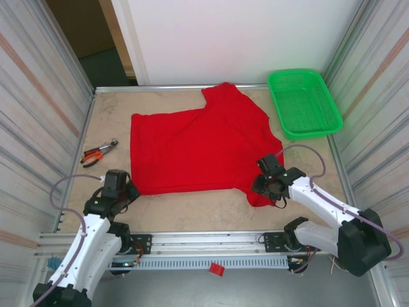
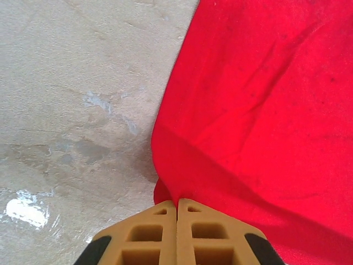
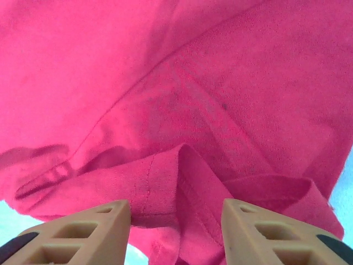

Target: Fold the inside-out t-shirt

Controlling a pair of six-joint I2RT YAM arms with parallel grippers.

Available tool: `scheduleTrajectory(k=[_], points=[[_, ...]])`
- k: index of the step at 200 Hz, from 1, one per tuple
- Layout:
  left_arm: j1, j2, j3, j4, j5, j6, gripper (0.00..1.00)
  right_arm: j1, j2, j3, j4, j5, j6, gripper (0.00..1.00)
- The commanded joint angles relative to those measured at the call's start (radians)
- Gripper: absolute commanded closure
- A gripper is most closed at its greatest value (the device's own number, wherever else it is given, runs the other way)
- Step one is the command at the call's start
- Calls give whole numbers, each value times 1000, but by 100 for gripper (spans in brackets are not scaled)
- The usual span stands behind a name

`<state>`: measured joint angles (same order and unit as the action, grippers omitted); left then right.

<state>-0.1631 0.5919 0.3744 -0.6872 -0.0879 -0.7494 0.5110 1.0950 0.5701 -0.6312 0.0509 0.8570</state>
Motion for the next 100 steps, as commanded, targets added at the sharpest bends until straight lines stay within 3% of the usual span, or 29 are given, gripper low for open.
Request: scheduleTrajectory(k=[1, 20, 43, 73, 100], points=[[7, -14, -9, -20, -34, -28, 100, 6, 30, 4, 41, 24, 13, 61], [7, -18, -8, -24, -35, -25, 100, 6, 51, 6, 57, 17, 11, 67], [8, -28, -7, -31, -38, -25, 100, 6, 58, 3, 62, 8, 16, 68], [10, -33, 0, -33, -35, -21, 100, 6, 3, -4, 40, -14, 34, 54], [10, -33, 4, -33, -34, -16, 100, 8, -64, -20, 18, -31, 52, 51]])
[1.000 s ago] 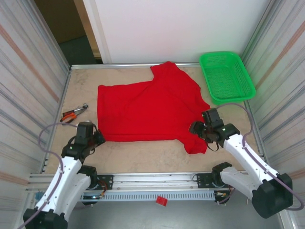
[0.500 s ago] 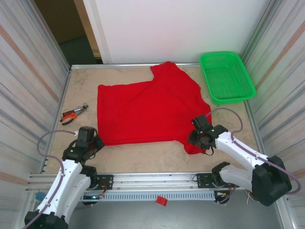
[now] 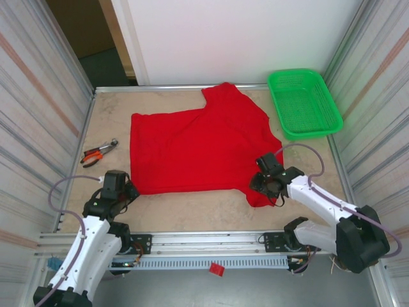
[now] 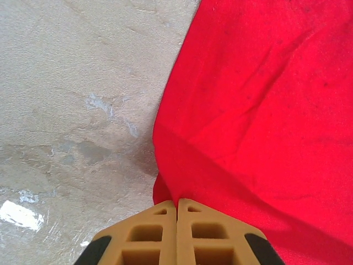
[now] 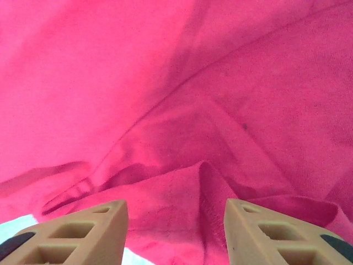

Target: Fold the inside-out t-shirt

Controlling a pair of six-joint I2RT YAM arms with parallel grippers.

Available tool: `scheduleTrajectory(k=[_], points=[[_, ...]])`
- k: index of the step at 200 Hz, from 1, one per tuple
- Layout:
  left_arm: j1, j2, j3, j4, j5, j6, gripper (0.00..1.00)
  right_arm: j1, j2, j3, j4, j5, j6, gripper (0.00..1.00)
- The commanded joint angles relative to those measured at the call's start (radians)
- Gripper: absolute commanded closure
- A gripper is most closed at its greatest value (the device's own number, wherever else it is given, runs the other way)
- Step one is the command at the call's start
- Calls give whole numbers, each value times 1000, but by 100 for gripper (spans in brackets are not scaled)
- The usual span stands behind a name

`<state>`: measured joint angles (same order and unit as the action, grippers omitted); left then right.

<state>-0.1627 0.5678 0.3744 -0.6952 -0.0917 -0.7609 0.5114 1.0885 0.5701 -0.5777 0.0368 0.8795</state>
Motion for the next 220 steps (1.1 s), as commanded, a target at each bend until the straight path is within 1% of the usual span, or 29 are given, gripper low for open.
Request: scheduleTrajectory(k=[1, 25, 78, 106, 126, 151, 174, 196, 220], points=[[9, -9, 4, -25, -30, -5, 100, 8, -58, -20, -37, -17, 31, 51], [11, -11, 11, -25, -31, -2, 100, 9, -67, -34, -31, -25, 39, 51], [15, -6, 15, -23, -33, 7, 100, 8, 5, -36, 32, -41, 36, 51], [15, -6, 16, -22, -34, 7, 100, 8, 35, -31, 62, -59, 30, 54], [16, -7, 15, -23, -33, 6, 100, 9, 46, -30, 72, -69, 27, 61], [17, -8, 17, -23, -33, 7, 100, 9, 42, -35, 76, -73, 27, 75], [17, -11, 22, -27, -35, 8, 100, 5, 25, -35, 68, -77, 29, 100], [25, -16, 44, -29, -23, 20, 100, 6, -45, -12, 16, -64, 36, 100], [30, -22, 99, -43, -14, 32, 100, 7, -207, 52, -85, -34, 32, 100]])
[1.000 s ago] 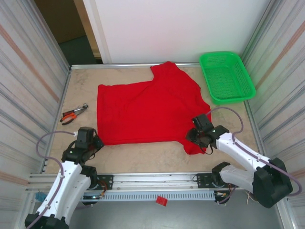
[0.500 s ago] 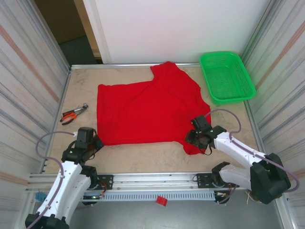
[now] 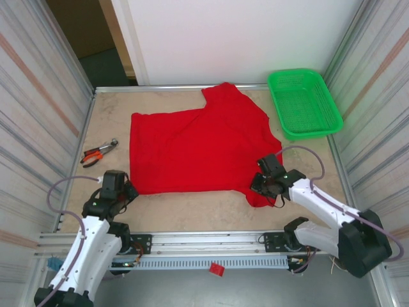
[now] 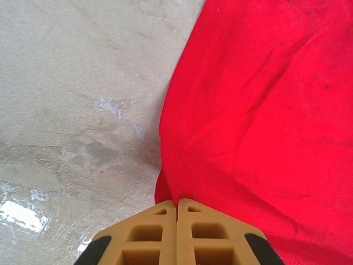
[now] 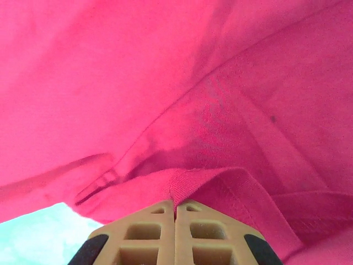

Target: Fold the inside-out t-shirt

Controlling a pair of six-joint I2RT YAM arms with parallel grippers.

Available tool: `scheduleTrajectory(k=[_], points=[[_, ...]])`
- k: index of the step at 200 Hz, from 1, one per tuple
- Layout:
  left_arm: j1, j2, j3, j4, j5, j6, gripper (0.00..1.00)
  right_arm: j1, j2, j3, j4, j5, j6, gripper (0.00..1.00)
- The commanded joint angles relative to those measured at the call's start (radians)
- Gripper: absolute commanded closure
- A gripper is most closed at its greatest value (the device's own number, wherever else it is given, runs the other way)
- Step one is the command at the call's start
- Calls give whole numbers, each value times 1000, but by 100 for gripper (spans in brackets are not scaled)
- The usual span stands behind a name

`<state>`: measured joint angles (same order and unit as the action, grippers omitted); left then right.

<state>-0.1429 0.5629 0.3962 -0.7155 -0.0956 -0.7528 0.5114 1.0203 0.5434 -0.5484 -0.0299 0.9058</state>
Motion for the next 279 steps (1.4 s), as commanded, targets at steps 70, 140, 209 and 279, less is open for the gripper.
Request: scheduleTrajectory(k=[70, 140, 209, 279], points=[[18, -9, 199, -65, -21, 42, 100, 7, -248, 290, -317, 101, -121, 100], [24, -2, 257, -69, -32, 43, 100, 7, -262, 334, -345, 104, -134, 100], [159, 390, 307, 245, 28, 205, 100, -119, 90, 402, -157, 10, -318, 100], [172, 869, 509, 400, 38, 297, 100, -195, 557, 613, 19, -74, -361, 92]])
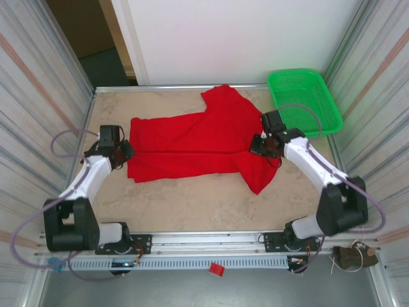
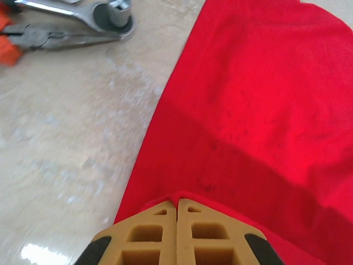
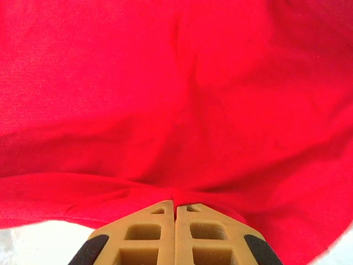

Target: Fold the inside-out t-shirt

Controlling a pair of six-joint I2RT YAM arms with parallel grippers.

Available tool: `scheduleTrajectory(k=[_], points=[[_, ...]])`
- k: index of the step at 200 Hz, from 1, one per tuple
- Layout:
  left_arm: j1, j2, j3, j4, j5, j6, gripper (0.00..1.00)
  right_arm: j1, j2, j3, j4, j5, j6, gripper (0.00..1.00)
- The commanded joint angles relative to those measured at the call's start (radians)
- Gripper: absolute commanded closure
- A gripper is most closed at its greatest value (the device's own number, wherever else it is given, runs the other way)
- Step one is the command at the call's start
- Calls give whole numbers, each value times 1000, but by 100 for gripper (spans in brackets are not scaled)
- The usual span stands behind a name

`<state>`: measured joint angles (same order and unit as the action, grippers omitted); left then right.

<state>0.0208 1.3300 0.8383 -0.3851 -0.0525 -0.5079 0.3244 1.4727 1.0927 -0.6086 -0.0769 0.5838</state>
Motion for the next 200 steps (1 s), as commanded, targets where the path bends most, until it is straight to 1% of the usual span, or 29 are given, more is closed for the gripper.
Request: scheduleTrajectory(k=[1, 12, 19, 28, 40, 47, 59, 72, 87, 105, 123, 158, 176, 200], points=[[8, 105, 70, 70, -4, 53, 100, -8, 108, 67, 81, -28, -39, 90], [8, 162, 101, 86, 0, 63, 100, -11, 136, 87, 94, -33, -36, 70], [8, 195, 126, 82, -1, 65, 100, -13, 138, 93, 95, -33, -34, 60], [8, 235, 158, 74, -3, 70, 100, -14, 122, 89, 93, -29, -26, 55], [10, 281, 197, 66, -1, 78, 100, -14, 78, 58, 87, -24, -20, 52], [10, 304, 219, 59, 4, 83, 100, -13, 47, 32, 79, -14, -16, 51], [10, 330, 255, 45, 8, 92, 94, -17, -8, -28, 62, 1, -7, 50], [11, 337, 278, 37, 8, 104, 93, -27, -70, -104, 50, 2, 13, 49], [11, 332, 282, 38, 9, 111, 94, -37, -127, -191, 40, -10, 51, 47], [13, 320, 268, 49, 25, 105, 100, -33, -183, -289, 50, -30, 103, 45], [14, 306, 247, 57, 33, 102, 100, -15, -221, -369, 75, -48, 153, 45], [13, 285, 229, 65, 36, 102, 100, 6, -206, -455, 147, -87, 204, 46], [13, 284, 229, 65, 36, 104, 100, 10, -174, -461, 181, -96, 211, 46], [13, 282, 230, 61, 34, 104, 100, 15, -135, -448, 204, -93, 208, 49]])
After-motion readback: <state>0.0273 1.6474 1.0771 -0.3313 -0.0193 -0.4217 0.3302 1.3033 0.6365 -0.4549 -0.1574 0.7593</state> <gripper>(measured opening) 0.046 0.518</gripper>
